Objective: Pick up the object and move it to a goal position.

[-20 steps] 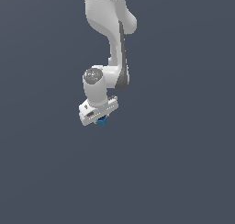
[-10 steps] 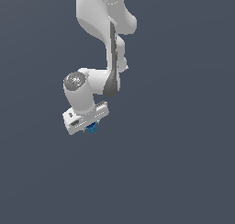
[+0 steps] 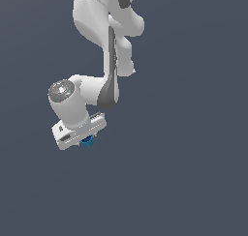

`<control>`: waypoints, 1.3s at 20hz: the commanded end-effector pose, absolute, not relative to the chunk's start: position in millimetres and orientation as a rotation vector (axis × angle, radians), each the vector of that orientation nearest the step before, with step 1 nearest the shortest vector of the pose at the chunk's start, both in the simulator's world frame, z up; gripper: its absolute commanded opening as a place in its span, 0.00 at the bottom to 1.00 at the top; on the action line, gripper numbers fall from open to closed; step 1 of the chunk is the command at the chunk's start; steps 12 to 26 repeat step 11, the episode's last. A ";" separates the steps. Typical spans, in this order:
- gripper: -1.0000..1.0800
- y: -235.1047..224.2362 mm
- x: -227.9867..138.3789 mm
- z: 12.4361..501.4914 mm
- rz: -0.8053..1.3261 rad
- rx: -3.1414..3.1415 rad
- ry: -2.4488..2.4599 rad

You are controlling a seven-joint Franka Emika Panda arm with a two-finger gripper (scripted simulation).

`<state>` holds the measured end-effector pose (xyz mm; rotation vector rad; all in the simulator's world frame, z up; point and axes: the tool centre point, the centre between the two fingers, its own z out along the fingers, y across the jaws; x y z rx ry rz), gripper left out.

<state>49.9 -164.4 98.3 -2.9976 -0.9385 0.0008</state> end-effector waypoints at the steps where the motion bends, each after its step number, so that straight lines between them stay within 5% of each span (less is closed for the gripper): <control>1: 0.00 -169.2 57.0 101.3 0.000 -2.998 -0.940; 26: 0.00 -176.1 67.1 104.5 0.000 -2.998 -0.940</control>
